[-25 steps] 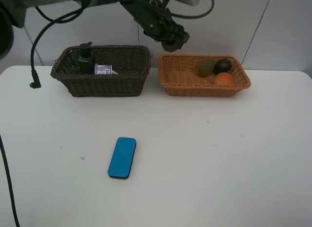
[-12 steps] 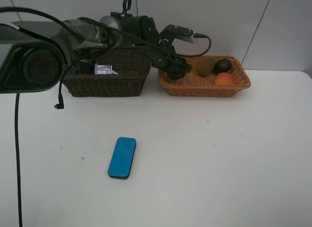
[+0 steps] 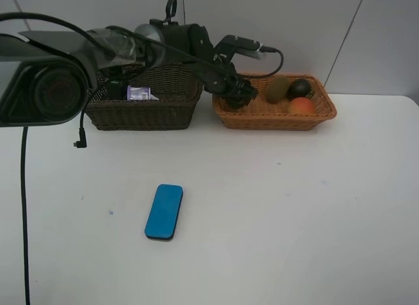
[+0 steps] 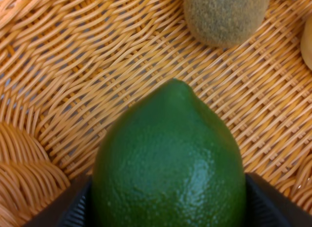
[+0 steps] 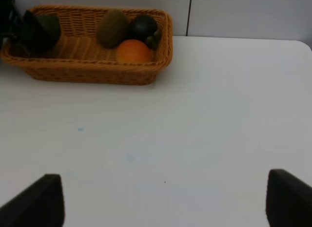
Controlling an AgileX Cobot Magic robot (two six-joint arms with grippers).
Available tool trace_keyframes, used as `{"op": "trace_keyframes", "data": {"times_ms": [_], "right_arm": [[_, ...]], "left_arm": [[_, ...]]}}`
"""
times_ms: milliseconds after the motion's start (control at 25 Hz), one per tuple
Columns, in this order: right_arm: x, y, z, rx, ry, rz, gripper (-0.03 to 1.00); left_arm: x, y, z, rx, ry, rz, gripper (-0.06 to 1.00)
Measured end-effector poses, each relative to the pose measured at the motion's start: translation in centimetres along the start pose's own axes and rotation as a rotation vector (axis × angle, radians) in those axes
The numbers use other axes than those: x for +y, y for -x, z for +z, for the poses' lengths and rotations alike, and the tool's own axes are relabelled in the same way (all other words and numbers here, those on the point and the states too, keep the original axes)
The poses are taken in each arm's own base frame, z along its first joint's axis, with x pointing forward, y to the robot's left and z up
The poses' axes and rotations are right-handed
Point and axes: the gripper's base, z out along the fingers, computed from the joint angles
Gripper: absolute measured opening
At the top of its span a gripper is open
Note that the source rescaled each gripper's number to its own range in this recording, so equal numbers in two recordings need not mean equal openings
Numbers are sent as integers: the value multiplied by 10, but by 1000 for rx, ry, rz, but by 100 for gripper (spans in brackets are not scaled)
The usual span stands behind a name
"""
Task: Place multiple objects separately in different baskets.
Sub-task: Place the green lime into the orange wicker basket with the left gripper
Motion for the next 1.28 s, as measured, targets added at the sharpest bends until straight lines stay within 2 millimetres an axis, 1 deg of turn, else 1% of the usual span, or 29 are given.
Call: {"op": "trace_keyframes", "data": {"times_ms": [160,200,280,320,400,960,1040,1120,1280], "right_arm": [[0,0,0,0,0,0,100],[0,0,0,0,0,0,100],[0,0,0,0,0,0,100],[0,0,0,0,0,0,100],[0,0,0,0,0,0,100],[0,0,0,0,0,0,100],[0,0,0,0,0,0,100],[0,0,0,0,0,0,100],[0,0,0,0,0,0,100]], "left_arm": [[0,0,0,0,0,0,77],[0,0,0,0,0,0,78],[0,1,0,-13,2,-4,91],[0,2,0,-21,1,-10,95],[0,3,-1,-28,2,-9,98],[-1,7,-3,-48,6,-7,100],[-2,11,-10,-37,-2,-5,100],[-4,18,-21,-22,-14,-6,100],[-11,34,-56,45,-46,-74,100]]}}
